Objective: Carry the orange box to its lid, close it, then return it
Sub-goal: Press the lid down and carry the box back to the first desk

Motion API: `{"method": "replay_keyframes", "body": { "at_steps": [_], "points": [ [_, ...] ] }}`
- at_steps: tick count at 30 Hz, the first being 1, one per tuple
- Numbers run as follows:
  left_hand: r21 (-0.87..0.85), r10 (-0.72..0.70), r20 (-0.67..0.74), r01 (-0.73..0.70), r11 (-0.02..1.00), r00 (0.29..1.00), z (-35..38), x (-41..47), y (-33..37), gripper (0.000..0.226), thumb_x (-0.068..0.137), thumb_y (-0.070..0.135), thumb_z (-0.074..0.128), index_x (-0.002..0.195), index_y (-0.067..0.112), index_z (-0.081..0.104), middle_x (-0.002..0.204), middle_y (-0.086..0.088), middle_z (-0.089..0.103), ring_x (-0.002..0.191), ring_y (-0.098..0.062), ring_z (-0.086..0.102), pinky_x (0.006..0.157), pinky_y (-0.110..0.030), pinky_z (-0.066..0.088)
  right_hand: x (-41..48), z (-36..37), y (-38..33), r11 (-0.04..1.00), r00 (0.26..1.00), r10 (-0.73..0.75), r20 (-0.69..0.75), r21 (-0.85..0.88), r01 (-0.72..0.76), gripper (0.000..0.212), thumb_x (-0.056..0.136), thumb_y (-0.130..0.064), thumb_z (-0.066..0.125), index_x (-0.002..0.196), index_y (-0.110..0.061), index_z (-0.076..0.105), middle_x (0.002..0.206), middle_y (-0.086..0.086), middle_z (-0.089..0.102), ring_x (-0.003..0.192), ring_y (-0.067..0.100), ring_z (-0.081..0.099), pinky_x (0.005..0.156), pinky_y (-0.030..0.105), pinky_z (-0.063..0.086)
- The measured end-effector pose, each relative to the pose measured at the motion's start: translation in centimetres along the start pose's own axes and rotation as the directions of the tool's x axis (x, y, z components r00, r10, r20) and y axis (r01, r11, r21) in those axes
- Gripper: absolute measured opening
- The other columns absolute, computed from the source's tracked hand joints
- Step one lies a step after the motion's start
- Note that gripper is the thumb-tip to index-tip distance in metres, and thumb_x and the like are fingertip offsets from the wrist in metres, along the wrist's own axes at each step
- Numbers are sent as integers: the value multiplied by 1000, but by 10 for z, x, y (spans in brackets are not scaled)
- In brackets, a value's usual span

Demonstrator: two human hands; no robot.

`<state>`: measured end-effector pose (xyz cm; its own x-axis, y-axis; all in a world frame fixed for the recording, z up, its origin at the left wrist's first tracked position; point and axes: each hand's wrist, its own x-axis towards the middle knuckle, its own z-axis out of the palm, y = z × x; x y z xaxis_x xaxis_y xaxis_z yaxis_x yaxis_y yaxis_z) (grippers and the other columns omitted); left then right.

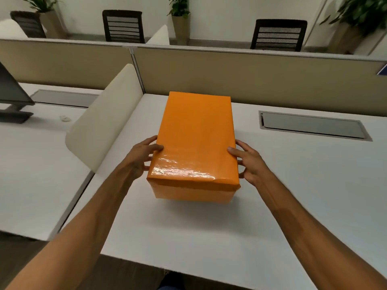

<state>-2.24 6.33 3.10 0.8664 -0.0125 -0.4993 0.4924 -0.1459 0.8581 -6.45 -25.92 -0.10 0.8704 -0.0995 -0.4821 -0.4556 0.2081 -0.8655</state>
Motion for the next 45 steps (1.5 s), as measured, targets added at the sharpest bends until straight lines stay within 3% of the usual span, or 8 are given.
{"method": "replay_keyframes", "body": {
  "at_steps": [8,17,24,34,38,41,45],
  "points": [
    [19,-19,75,18,1000,997,-85,82,40,60,93,21,66,147,34,45,139,-7,56,119,-35,57,76,-47,54,67,89,-20,1000,998,-10,-56,15,11,62,84,-33,77,140,-37,50,124,-3,62,106,27,61,60,46,55],
    [104,-37,4,36,994,999,-146,172,75,57,98,15,58,151,25,42,146,-13,50,131,-41,49,105,-65,41,145,168,-41,1000,998,-1,-59,18,2,55,86,-27,75,135,-37,52,119,-2,61,102,25,60,60,43,53],
    [100,-38,-11,39,994,999,-164,214,88,55,97,10,57,149,25,45,140,-13,56,117,-33,54,94,-56,44,186,191,-46,999,998,-3,-68,33,5,55,84,-28,77,132,-40,52,115,-5,63,101,22,61,61,42,53],
    [91,-26,-18,28,996,999,-170,242,99,54,98,11,56,149,25,44,141,-11,54,117,-32,51,101,-61,40,212,207,-56,999,995,-34,-91,-7,34,58,89,-30,73,140,-37,46,119,-2,59,97,17,59,59,39,51],
    [97,-22,-15,23,995,1000,-171,241,100,55,98,13,56,150,27,43,143,-11,54,117,-32,52,102,-62,40,213,206,-57,998,995,-43,-93,-39,39,53,88,-33,73,134,-39,47,122,-1,57,95,17,59,60,40,51],
    [131,-3,-8,4,991,1000,-168,237,101,54,101,17,53,152,26,38,147,-11,50,122,-34,51,104,-59,39,212,206,-58,991,990,-77,-120,-118,62,57,88,-38,72,137,-38,45,129,2,56,101,23,59,69,46,53],
    [278,92,-28,-80,957,995,-157,227,101,54,104,25,47,155,18,30,152,-14,46,133,-39,48,109,-56,38,208,208,-61,930,963,-182,-199,-353,103,68,91,-45,66,149,-27,36,142,11,53,121,34,56,91,55,51]
  ]
}}
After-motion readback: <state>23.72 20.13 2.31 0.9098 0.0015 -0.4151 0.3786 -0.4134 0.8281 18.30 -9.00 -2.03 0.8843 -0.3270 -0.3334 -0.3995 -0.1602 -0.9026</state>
